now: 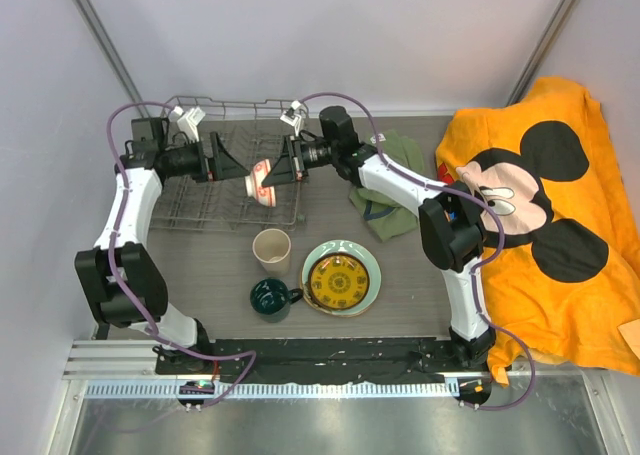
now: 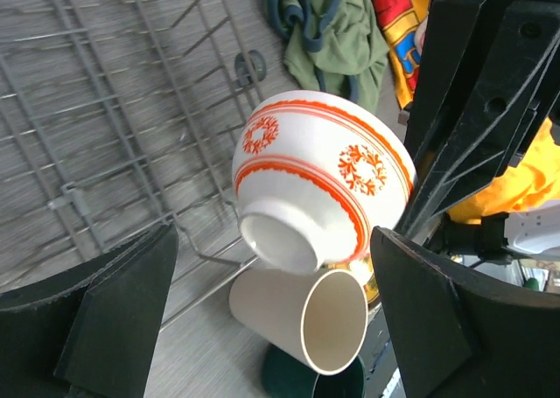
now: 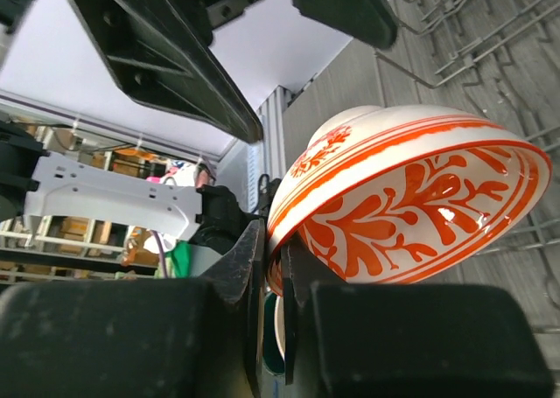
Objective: Unload the mixed dishes from the dish rack
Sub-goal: Pick up the bowl from the dish rack.
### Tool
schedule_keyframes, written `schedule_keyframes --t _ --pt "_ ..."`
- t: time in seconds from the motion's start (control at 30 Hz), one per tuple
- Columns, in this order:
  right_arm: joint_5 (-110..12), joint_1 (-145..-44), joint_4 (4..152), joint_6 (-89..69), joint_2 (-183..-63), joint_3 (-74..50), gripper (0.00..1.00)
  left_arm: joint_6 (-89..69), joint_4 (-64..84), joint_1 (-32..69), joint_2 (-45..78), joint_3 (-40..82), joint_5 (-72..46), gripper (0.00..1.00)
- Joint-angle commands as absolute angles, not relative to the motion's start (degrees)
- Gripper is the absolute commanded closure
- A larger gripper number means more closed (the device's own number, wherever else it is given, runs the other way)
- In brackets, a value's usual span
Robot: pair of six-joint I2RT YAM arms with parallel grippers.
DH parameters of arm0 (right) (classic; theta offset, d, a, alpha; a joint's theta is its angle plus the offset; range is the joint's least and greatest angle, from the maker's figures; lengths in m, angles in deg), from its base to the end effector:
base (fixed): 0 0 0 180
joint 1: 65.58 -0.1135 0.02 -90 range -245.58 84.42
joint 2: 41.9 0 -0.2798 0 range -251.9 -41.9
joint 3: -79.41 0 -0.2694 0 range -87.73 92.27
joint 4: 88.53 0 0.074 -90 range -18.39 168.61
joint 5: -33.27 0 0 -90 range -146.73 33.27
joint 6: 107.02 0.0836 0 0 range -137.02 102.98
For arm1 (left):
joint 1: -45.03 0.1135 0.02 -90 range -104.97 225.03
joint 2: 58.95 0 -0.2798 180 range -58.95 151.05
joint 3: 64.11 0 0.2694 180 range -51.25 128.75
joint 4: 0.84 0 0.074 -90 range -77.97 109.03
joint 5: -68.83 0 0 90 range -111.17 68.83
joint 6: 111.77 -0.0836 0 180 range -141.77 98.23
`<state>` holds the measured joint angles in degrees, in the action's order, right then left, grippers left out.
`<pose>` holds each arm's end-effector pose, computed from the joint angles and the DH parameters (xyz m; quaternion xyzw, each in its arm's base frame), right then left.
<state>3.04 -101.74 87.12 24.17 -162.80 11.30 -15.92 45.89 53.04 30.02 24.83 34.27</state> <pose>0.3956 0.3785 0.2846 -0.2788 0.6931 0.6411 0.1754 0.3736 -0.0170 0.3047 0.0708 0.8376 -0.4262 0.3343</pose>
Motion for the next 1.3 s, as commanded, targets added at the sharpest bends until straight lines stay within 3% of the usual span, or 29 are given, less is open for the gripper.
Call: schedule_keyframes --t 0.0,0.27,0.57,0.9,1.27 --pt "1.02 -101.79 77.16 12.81 -158.18 17.47 0.99 -19.83 51.03 54.17 28.59 31.45 30.52 0.03" --pt "-9.34 -103.63 57.18 -3.99 -156.77 25.9 0.99 -25.37 62.46 54.17 30.61 42.69 21.9 0.0" --pt "-24.64 -110.39 39.08 -21.38 -154.75 34.26 0.99 -26.16 66.07 54.17 30.7 44.46 16.63 0.0" --pt "-46.7 -122.08 30.97 -32.74 -151.68 36.02 0.99 -28.0 68.45 53.99 29.73 46.49 11.88 0.0" --pt "-66.2 -130.52 28.42 -41.0 -151.67 33.65 0.99 -41.45 90.85 49.25 33.77 62.91 6.7 0.0"
